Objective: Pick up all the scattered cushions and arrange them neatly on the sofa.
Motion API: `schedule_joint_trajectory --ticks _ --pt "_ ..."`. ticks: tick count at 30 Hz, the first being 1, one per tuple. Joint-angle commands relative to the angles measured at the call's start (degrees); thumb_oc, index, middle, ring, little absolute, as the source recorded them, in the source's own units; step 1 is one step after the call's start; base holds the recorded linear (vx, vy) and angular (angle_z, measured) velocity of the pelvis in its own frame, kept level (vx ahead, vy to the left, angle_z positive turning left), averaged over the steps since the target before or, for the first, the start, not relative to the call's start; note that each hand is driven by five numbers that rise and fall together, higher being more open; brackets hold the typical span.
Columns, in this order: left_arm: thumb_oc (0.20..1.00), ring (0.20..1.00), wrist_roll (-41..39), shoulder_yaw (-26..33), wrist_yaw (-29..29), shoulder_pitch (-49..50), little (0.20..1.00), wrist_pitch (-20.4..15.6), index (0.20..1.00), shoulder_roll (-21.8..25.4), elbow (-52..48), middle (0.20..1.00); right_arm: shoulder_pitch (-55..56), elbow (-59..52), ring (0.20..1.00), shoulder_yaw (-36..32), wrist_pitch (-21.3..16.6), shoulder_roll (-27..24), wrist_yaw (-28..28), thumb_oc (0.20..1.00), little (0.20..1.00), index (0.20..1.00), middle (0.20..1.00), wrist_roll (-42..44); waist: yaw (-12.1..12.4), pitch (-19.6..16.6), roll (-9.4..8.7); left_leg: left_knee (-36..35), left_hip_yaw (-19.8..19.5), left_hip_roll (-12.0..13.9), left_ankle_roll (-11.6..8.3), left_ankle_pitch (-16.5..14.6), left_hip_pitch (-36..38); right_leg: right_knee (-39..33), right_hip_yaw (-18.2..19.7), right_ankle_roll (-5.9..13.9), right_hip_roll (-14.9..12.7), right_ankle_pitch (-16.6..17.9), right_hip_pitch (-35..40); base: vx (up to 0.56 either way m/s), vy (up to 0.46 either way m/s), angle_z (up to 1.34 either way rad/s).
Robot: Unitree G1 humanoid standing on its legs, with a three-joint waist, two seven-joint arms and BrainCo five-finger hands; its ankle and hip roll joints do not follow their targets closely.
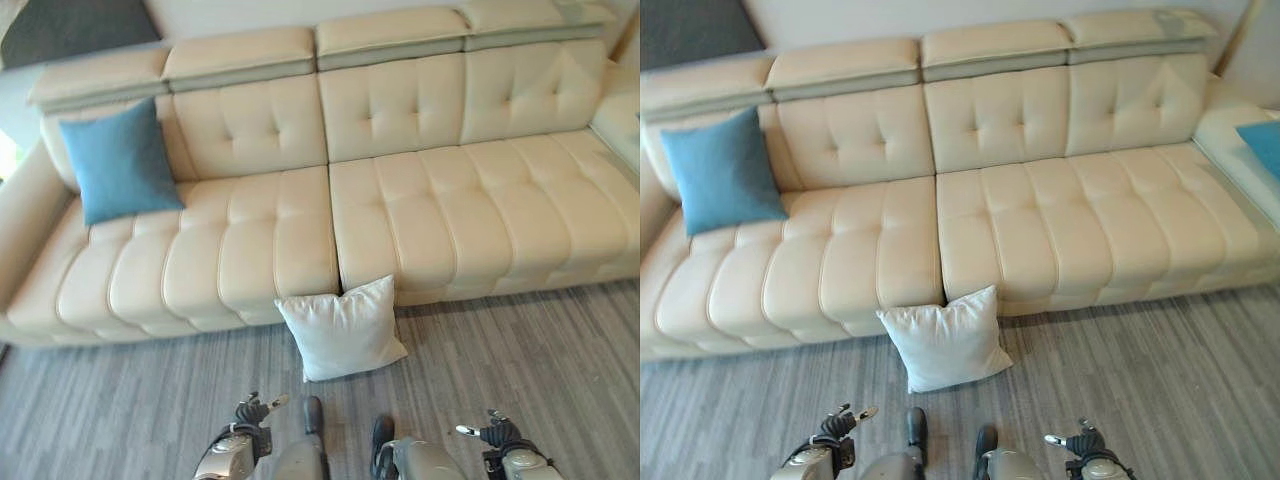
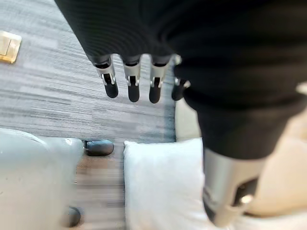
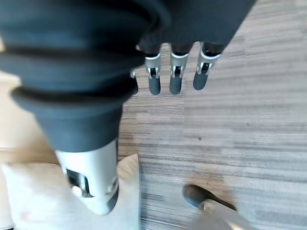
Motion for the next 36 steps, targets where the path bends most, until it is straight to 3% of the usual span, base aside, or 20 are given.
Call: schedule_joint_trajectory --ticks 1,3,5,6,7,8,11,13,15,16,19,24,25,29,32,33,34,35,36 --pt "1.000 1.000 2.1 1.5 -0.3 -0.5 1.000 -1.3 1.000 2.0 -0.8 1.000 0.0 -3.0 1.000 0.9 -0.8 -1.6 0.4 1.000 1.000 1.000 1.000 -1.3 -0.4 -0.9 -0.01 -1.6 1.4 -3.6 3.06 3.3 2.5 -7.4 1.2 4.21 -4.1 -1.6 13.9 0.30 0.274 -0.20" --pt "1.000 1.000 3.1 1.5 0.0 -1.1 1.000 -1.0 1.000 3.0 0.4 1.000 -0.3 -3.1 1.000 1.7 -1.0 -0.2 0.9 1.000 1.000 1.000 1.000 -1.4 -0.2 -0.2 -0.69 -1.6 1.3 -4.4 5.25 0.8 4.9 6.6 2.5 5.44 -6.1 -1.5 8.8 0.23 0.298 -0.08" --pt "1.000 1.000 3.4 1.5 0.4 -1.7 1.000 -0.9 1.000 3.8 0.4 1.000 -0.9 -3.9 1.000 2.3 -1.1 0.3 0.9 1.000 1.000 1.000 1.000 -1.3 -0.4 1.8 -1.11 -1.6 1.8 -5.2 6.87 -0.6 6.7 17.5 4.2 6.63 -7.7 3.7 2.3 0.05 0.209 -0.12" --pt "1.000 1.000 3.4 1.5 0.4 -1.7 1.000 -0.9 1.000 3.8 0.4 1.000 -1.0 -3.9 1.000 2.3 -1.1 0.3 0.9 1.000 1.000 1.000 1.000 -1.3 -0.2 1.8 -1.20 -1.6 2.0 -5.3 6.91 -0.6 6.7 17.9 4.4 6.68 -7.8 3.6 2.0 0.08 0.201 -0.33" --pt "1.000 1.000 3.9 1.3 0.6 -1.9 1.000 -1.1 1.000 4.4 -0.1 1.000 -1.0 -4.4 1.000 2.7 -1.1 0.6 0.9 1.000 1.000 1.000 1.000 -1.4 -0.7 3.0 -1.00 -1.6 1.9 -5.7 7.54 -1.4 7.7 23.8 5.9 6.65 -8.2 5.7 -1.2 0.12 0.171 -0.28" --pt "1.000 1.000 3.8 1.2 0.5 -2.1 1.000 -1.1 1.000 4.3 -0.3 1.000 -1.1 -4.3 1.000 2.7 -1.1 0.8 0.8 1.000 1.000 1.000 1.000 -1.3 -0.6 3.2 -0.87 -1.6 1.9 -5.6 7.61 -1.9 8.0 24.5 6.9 6.15 -7.7 4.7 -3.4 0.17 0.192 -0.11" --pt "1.000 1.000 3.5 1.2 0.6 -2.3 1.000 -1.3 1.000 4.4 -0.3 1.000 -1.4 -3.6 1.000 2.4 -0.8 0.6 0.5 1.000 1.000 1.000 1.000 -0.9 -0.3 4.2 -0.22 -1.6 2.5 -4.8 7.06 -2.6 9.2 16.5 5.5 5.41 -5.8 2.9 -5.6 0.13 0.029 -0.07" --pt "1.000 1.000 3.6 1.1 0.5 -2.7 1.000 -1.2 1.000 4.3 0.2 1.000 -1.9 -3.4 1.000 2.2 -0.7 0.5 0.2 1.000 1.000 1.000 1.000 -0.6 -0.3 4.3 -0.19 -1.6 2.9 -4.8 6.50 -3.0 9.4 6.5 5.4 6.09 -4.6 4.7 -5.4 0.14 -0.060 -0.15" --pt "1.000 1.000 4.3 1.5 0.2 -3.2 1.000 -1.2 1.000 4.3 1.0 1.000 -1.7 -3.9 1.000 1.4 -0.8 0.3 0.1 1.000 1.000 1.000 1.000 -0.3 -0.7 4.5 -0.96 -1.6 3.6 -5.0 5.47 -4.1 10.5 -9.6 6.1 8.23 -3.2 11.0 -6.1 0.27 -0.165 -0.25" --pt "1.000 1.000 4.9 1.6 0.1 -3.2 1.000 -1.4 1.000 4.4 0.8 1.000 -1.4 -4.3 1.000 1.2 -0.8 0.2 0.1 1.000 1.000 1.000 1.000 -0.5 -1.0 4.4 -1.16 -1.6 3.7 -5.0 5.14 -4.5 11.0 -11.4 6.0 8.72 -3.1 11.6 -6.3 0.34 -0.192 -0.07" --pt "1.000 1.000 5.8 1.2 -0.6 -2.8 1.000 -1.7 1.000 3.8 0.4 1.000 -0.7 -4.7 1.000 0.9 -0.9 -0.4 0.4 1.000 1.000 1.000 1.000 -0.9 -1.6 3.3 -1.03 -1.6 2.8 -5.1 4.86 -6.0 12.6 -11.5 5.9 8.38 -3.1 12.1 -5.0 0.28 -0.166 0.16" --pt "1.000 1.000 4.5 0.8 -0.3 -2.2 1.000 -1.7 1.000 2.5 0.1 1.000 -0.5 -3.7 1.000 0.8 -1.5 -1.4 0.2 1.000 1.000 1.000 1.000 -0.3 -2.4 1.5 0.75 -0.2 2.2 -3.1 3.90 -6.6 15.1 -9.5 4.8 6.53 -2.3 9.8 -2.8 0.30 -0.220 0.20" --pt "1.000 1.000 3.7 0.5 -0.2 -2.8 1.000 -1.8 1.000 1.9 -0.2 1.000 -0.7 -3.7 1.000 0.9 -1.9 -2.2 0.1 1.000 1.000 1.000 1.000 0.7 -2.7 2.2 1.01 8.8 2.4 -2.0 2.77 -6.8 12.1 -7.8 4.3 4.84 -2.3 7.1 -1.7 0.25 -0.301 0.22" --pt "1.000 1.000 2.5 -0.5 0.0 -4.2 1.000 -2.4 1.000 1.9 -1.6 1.000 -0.9 -4.0 1.000 0.7 -1.9 -3.6 -0.2 1.000 1.000 1.000 1.000 1.0 -2.1 4.2 0.58 20.0 0.2 -2.5 1.36 -3.9 5.3 -7.3 3.1 2.71 -2.8 5.2 0.6 0.12 -0.197 0.16" --pt "1.000 1.000 2.2 -0.5 0.1 -4.2 1.000 -2.3 1.000 1.8 -1.9 1.000 -0.9 -3.8 1.000 0.6 -1.7 -3.7 -0.3 1.000 1.000 1.000 1.000 1.0 -2.2 3.8 0.10 14.1 1.3 -1.8 2.15 -4.8 5.1 -8.4 2.6 2.83 -3.2 4.6 1.8 0.10 -0.063 0.13" --pt "1.000 1.000 2.1 -0.6 0.0 -4.3 1.000 -2.1 1.000 1.7 -1.9 1.000 -0.9 -3.9 1.000 0.5 -1.7 -3.7 -0.6 1.000 1.000 1.000 1.000 1.0 -2.3 3.5 0.04 9.2 1.8 -0.9 2.23 -3.9 5.1 -8.7 2.1 2.90 -3.3 4.3 2.1 0.11 -0.013 0.36" --pt "1.000 1.000 2.5 -1.1 0.3 -4.2 1.000 -1.9 1.000 1.6 -1.9 1.000 -0.8 -5.0 1.000 0.5 -1.6 -3.8 -0.9 1.000 1.000 1.000 1.000 1.0 -2.4 3.6 0.53 2.5 0.1 -0.4 1.84 0.3 3.8 -8.5 1.4 2.74 -2.9 4.0 2.0 0.14 0.006 0.38" --pt "1.000 1.000 3.1 -1.3 0.9 -4.3 1.000 -1.4 1.000 1.6 -1.3 1.000 -0.7 -4.8 1.000 0.4 -1.4 -4.0 -1.1 1.000 1.000 1.000 1.000 0.9 -2.3 3.9 0.57 0.9 -0.8 0.0 1.24 2.8 2.7 -8.3 0.9 2.71 -3.0 3.6 2.3 0.16 0.047 0.28" --pt "1.000 1.000 2.9 -1.1 0.6 -4.2 1.000 -1.5 1.000 1.5 -1.1 1.000 -0.6 -4.8 1.000 0.6 -1.4 -3.9 -0.8 1.000 1.000 1.000 1.000 0.7 -2.6 3.5 0.69 0.3 -0.6 0.2 1.28 1.5 4.0 -8.1 1.2 2.60 -2.9 2.6 2.7 0.15 0.073 0.27"
